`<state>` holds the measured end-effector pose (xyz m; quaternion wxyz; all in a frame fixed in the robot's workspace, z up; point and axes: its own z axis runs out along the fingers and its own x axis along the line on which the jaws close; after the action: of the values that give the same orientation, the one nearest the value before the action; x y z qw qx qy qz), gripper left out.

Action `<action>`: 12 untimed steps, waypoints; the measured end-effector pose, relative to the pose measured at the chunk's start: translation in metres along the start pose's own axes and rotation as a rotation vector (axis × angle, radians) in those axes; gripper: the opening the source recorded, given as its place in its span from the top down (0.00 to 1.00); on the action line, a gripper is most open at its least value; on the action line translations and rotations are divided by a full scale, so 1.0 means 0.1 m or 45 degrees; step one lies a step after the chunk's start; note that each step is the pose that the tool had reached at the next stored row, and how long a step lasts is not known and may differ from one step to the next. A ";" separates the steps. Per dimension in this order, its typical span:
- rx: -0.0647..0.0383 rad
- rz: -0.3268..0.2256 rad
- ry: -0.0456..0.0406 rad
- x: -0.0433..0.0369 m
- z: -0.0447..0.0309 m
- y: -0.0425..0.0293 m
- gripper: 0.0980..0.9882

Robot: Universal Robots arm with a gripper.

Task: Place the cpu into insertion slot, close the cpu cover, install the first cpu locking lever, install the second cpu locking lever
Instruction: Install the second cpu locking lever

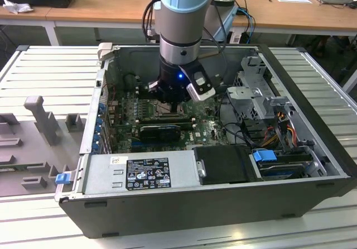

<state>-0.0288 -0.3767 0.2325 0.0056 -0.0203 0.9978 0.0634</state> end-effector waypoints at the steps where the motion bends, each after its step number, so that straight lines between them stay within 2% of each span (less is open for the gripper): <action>1: 0.000 -0.002 0.000 0.034 0.003 -0.005 0.99; 4: -0.001 -0.008 0.001 0.145 0.015 -0.018 0.99; 6: -0.005 -0.014 0.002 0.268 0.051 -0.035 0.99; 7: -0.006 -0.014 0.002 0.303 0.076 -0.037 0.99; 10: -0.007 -0.015 0.002 0.321 0.144 -0.045 0.99; 12: -0.008 -0.019 0.002 0.340 0.223 -0.055 0.99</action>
<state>-0.0623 -0.3807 0.2092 0.0051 -0.0279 0.9974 0.0667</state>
